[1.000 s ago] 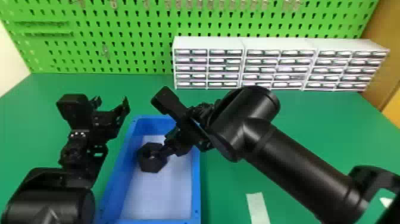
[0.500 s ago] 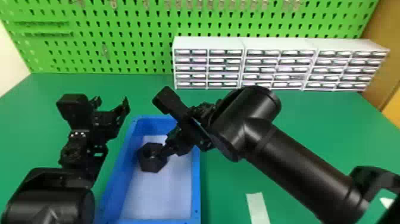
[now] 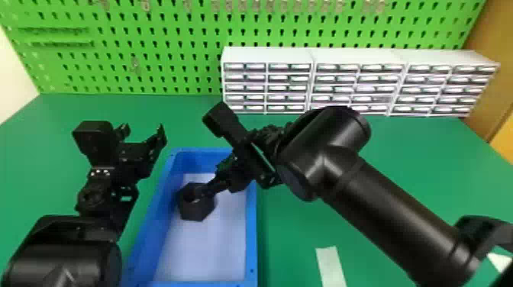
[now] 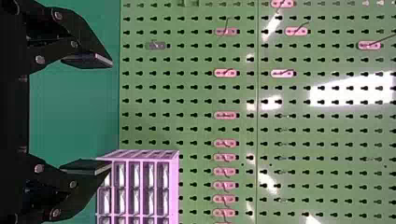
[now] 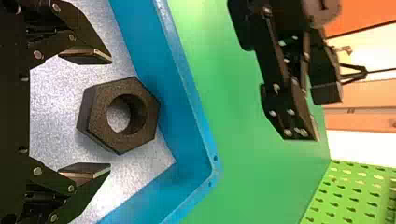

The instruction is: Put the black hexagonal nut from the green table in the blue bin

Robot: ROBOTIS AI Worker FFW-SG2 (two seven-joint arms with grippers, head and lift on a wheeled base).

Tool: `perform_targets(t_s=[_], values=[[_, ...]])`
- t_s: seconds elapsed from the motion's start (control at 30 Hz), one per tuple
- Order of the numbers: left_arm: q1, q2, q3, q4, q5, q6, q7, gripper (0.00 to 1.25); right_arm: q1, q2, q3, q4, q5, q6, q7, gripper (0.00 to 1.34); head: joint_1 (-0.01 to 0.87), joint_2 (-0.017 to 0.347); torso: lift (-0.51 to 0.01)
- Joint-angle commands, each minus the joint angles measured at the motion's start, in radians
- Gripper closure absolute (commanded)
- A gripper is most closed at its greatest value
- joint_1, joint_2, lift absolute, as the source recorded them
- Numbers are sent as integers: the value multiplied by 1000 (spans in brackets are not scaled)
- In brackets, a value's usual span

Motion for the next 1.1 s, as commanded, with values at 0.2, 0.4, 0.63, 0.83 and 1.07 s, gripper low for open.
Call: perform_targets(t_s=[0.2,0.4,0.63,0.83,1.07], values=[[0,0,0,0,0,-1,0,481,46,-5,-130,-77,58,14,0,449,686,52,-97],[0,0,1,0,0,1,-1,481,75,-5,-204,-121,90,16,0,449,686,52,-97],[0,0,3,0,0,1,-1,481,113,-1,-295,-156,119,16,0,449,686,52,-97],[-2,0,3,0,0,1,-1,483,152,7,-387,-192,165,5,0,449,686,52,-97],[-2,0,4,-2,0,-1,-1,483,205,22,-503,-218,205,-37,0,449,686,52,-97]])
